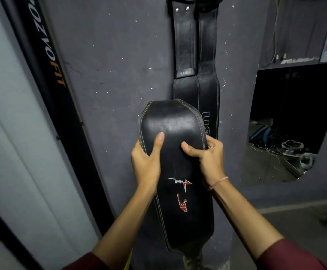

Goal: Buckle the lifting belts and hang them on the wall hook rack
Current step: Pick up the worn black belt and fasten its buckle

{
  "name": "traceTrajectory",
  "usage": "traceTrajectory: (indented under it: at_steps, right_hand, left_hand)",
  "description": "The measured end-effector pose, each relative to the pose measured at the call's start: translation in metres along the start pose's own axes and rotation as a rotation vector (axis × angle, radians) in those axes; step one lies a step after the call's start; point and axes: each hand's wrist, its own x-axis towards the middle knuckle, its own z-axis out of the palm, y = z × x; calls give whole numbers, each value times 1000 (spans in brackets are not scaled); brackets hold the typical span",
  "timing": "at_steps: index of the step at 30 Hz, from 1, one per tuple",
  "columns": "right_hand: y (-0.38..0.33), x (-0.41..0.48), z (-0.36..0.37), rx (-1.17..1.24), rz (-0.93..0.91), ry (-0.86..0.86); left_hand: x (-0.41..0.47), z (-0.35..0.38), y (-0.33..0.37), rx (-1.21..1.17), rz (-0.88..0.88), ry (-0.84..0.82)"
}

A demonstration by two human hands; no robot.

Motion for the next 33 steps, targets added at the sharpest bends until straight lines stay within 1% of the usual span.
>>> traceTrajectory:
  at_steps: [3, 5, 8, 10, 13, 15, 17, 19, 21, 23, 25, 28, 30, 32, 33]
  right_hand:
    - [-2, 0, -9, -52, 2, -45]
    - [9, -12, -25, -118, 12, -68]
    - [42, -51, -51, -239, 149, -81]
    - [49, -63, -53, -234, 200, -59]
    - [24, -32, -34, -204, 116, -12]
    - [2, -11, -21, -183, 71, -57]
    - [-2, -9, -19, -193, 67, -108]
    - [13, -22, -31, -232, 102, -126]
    - [34, -42, -43, -264, 175, -143]
    - [46, -55, -49, -236, 218, -106]
    - [44, -53, -46, -209, 185, -54]
    - [28, -42, -35, -175, 107, -22]
    - [15, -35, -26, -136, 60, -14]
    - [3, -28, -20, -103, 17, -10]
    - [-2, -23, -18, -93, -2, -7]
  left_hand:
    - [-3, 3, -1, -79, 35, -1]
    - [-3, 4, 0, -75, 62, -3]
    - [-2, 6, 0, -39, 108, -12]
    - [-1, 7, 1, -37, 129, -8]
    - [1, 9, 5, -41, 132, -27]
    - [5, 10, 11, -49, 146, -13]
    - [11, 9, 14, -61, 150, 1]
    - [14, 5, 12, -64, 140, -4]
    - [13, 4, 5, -52, 129, -4]
    - [11, 5, -2, -43, 120, 15]
    - [13, 6, -1, -47, 119, 28]
    - [24, 4, 6, -5, 122, -63]
    - [23, -1, 4, 65, 133, -126]
    - [6, -6, -8, 132, 109, -160]
    - [-8, -8, -16, 117, 82, -169]
